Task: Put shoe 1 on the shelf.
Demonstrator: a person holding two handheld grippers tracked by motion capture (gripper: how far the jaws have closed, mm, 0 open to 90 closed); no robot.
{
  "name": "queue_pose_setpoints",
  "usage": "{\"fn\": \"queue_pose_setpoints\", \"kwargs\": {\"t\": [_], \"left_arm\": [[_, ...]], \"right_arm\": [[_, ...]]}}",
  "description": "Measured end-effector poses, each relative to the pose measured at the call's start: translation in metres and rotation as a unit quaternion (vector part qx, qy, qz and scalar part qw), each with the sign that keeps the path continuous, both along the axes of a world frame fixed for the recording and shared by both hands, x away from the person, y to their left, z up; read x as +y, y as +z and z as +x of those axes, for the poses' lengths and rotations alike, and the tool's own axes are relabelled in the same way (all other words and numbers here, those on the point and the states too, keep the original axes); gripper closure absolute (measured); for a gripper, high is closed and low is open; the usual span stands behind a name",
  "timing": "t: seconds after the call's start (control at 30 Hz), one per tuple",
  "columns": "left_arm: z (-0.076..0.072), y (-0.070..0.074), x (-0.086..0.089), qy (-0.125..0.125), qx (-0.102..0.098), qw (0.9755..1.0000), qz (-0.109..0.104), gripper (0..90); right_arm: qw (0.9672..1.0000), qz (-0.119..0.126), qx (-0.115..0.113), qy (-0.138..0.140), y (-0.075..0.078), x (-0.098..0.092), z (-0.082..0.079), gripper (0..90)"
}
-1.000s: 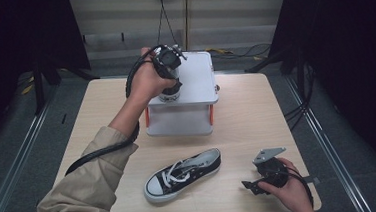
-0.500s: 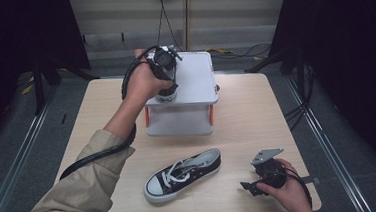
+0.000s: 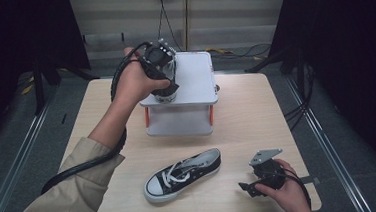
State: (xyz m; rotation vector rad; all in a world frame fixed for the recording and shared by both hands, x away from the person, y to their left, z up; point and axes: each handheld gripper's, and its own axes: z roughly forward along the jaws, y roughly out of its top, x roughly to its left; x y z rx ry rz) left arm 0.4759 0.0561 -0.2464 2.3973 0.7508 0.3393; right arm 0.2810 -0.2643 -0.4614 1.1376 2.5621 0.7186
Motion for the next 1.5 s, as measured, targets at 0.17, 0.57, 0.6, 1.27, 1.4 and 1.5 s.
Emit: {"fn": "queue_pose_setpoints", "kwargs": {"t": [0.17, 0.57, 0.6, 1.27, 1.4, 1.5], "left_arm": [[-0.003, -0.001, 0.003, 0.006, -0.001, 1.0000, 0.002, 34.0], [0.009, -0.003, -0.009, 0.012, 0.015, 0.9998, 0.011, 37.7], [0.010, -0.004, -0.008, 0.013, 0.019, 0.9997, 0.012, 37.9], [0.030, -0.026, -0.015, -0.008, 0.030, 0.9974, 0.064, 69.8], [0.029, -0.022, -0.022, -0.008, 0.024, 0.9974, 0.067, 77.1], [0.028, -0.018, -0.025, -0.009, 0.014, 0.9980, 0.061, 79.1]], "right_arm": [[1.0000, 0.000, 0.004, 0.009, 0.003, 0.005, 0.001, 18.4], [0.9999, -0.004, -0.006, 0.010, 0.013, 0.006, 0.005, 18.4], [0.9999, -0.006, -0.004, 0.010, 0.013, 0.006, 0.005, 18.4], [1.0000, 0.005, -0.001, 0.008, 0.002, 0.005, 0.011, 18.4], [1.0000, 0.003, 0.000, 0.006, 0.001, 0.002, 0.011, 18.4], [1.0000, 0.007, -0.003, 0.002, 0.001, -0.002, 0.010, 18.4]]}}
